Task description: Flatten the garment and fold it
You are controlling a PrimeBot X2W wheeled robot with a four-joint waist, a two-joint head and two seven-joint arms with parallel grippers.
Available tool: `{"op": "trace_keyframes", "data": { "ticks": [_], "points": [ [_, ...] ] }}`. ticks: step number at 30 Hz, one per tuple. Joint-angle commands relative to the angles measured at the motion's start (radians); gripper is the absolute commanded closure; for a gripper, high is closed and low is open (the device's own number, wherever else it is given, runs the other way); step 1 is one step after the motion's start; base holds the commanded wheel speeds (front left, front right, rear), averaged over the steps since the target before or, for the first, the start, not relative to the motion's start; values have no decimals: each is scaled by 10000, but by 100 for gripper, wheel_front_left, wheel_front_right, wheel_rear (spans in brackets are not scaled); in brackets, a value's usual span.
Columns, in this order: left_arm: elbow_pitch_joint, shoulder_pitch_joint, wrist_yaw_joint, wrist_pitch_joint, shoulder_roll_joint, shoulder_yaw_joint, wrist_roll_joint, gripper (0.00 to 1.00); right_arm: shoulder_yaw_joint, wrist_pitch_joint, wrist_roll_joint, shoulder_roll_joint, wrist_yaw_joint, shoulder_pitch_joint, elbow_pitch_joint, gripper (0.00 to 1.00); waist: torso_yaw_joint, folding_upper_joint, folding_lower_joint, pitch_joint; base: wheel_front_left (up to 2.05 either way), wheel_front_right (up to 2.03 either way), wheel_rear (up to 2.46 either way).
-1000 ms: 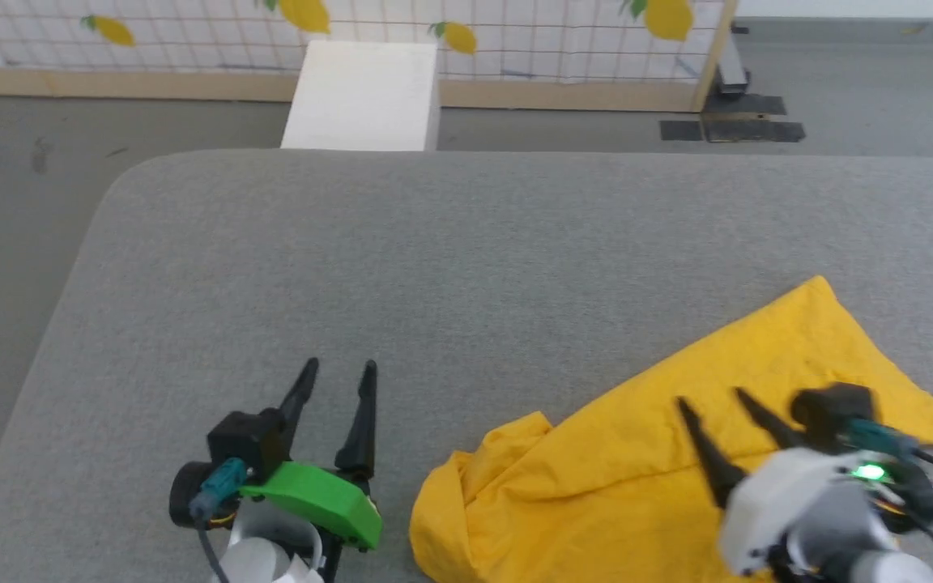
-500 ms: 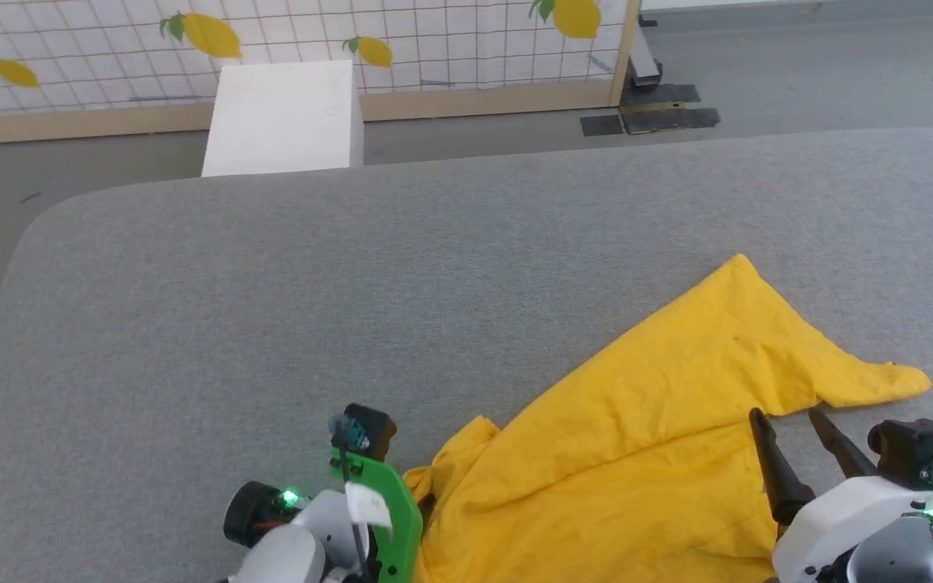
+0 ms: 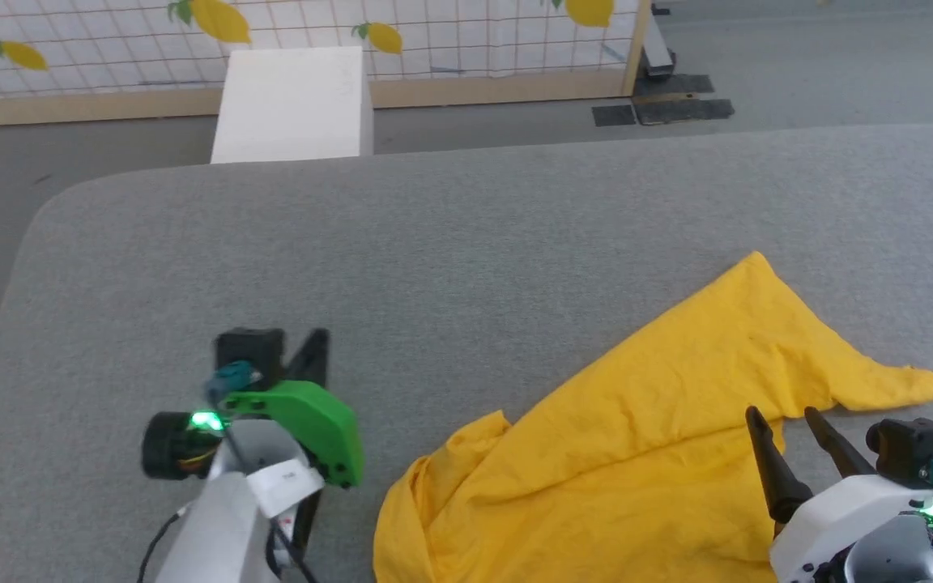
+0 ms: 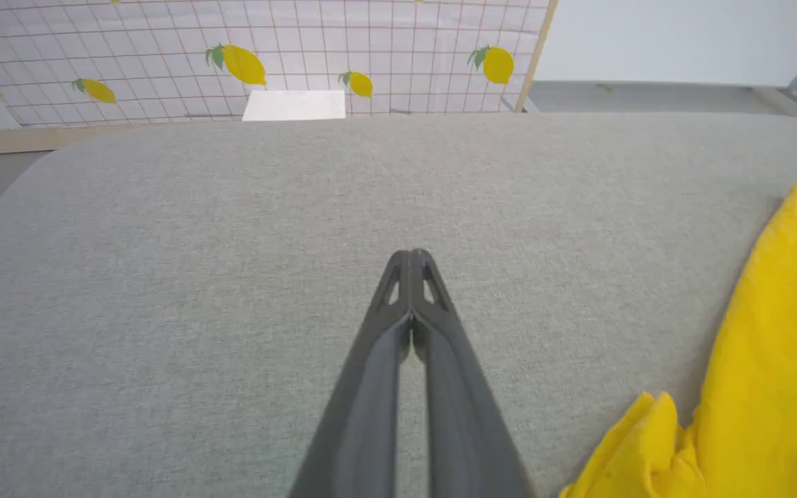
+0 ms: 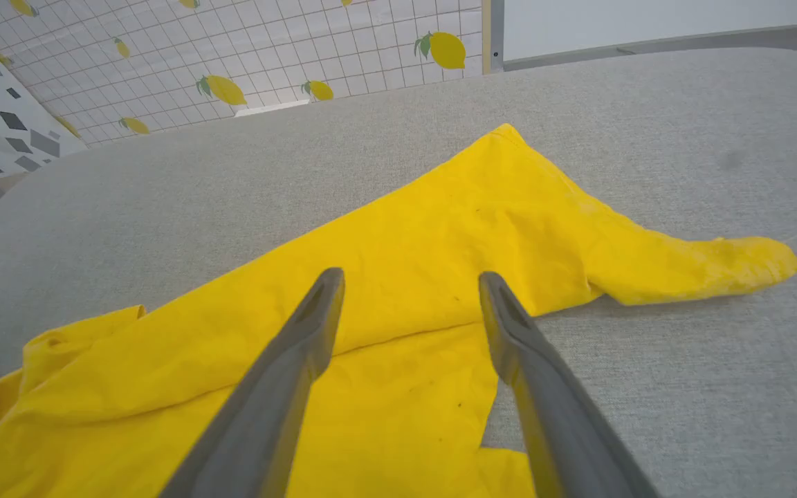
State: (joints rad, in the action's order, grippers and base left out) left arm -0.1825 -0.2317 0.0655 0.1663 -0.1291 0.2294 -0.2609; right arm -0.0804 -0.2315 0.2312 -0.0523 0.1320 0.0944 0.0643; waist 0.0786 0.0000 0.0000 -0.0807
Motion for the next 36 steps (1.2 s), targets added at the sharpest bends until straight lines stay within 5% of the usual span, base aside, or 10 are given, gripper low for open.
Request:
{"op": "trace_keyframes", "data": {
  "ticks": [1,7,8,9,10,16,25,26,27,36],
  "points": [
    [-112,18,76,-314,13,-167,24,100,-7,25,28,20,-13,-180,-8,0,-262,0,0,75,0,0,0],
    [-566,428,-455,-167,66,-25,-541,100,-28,-118,-27,20,-13,-128,36,0,-697,0,0,196,0,0,0],
    [-596,470,-573,-72,143,53,-688,72,-36,-140,-30,20,-13,-121,35,0,-743,0,0,216,0,0,0],
    [-640,518,-729,97,231,181,-862,10,-30,-164,-34,20,-13,-119,35,0,-779,0,0,238,0,0,0],
    [-666,544,-854,240,285,304,-969,0,-14,-180,-34,20,-13,-122,36,0,-795,0,0,251,0,0,0],
    [-892,606,-1392,1574,469,1414,-1201,0,135,-278,-36,20,-13,-135,78,0,-757,0,0,306,0,0,0],
    [-2051,-3,-1040,4491,-42,2379,-362,0,441,-283,53,20,-13,-93,73,0,-282,0,0,75,0,0,0],
    [-2117,-40,-1077,4769,-67,2420,-398,22,470,-271,62,20,-13,-110,56,0,-228,0,0,48,0,0,0],
    [-2145,-64,-1139,5039,-76,2444,-491,100,493,-254,85,20,-13,-128,30,0,-165,0,0,16,0,0,0],
    [-1040,-220,-230,1922,7,1301,-514,100,324,-96,172,20,-13,-137,-84,0,-140,0,0,-93,0,0,0]
  ]
}}
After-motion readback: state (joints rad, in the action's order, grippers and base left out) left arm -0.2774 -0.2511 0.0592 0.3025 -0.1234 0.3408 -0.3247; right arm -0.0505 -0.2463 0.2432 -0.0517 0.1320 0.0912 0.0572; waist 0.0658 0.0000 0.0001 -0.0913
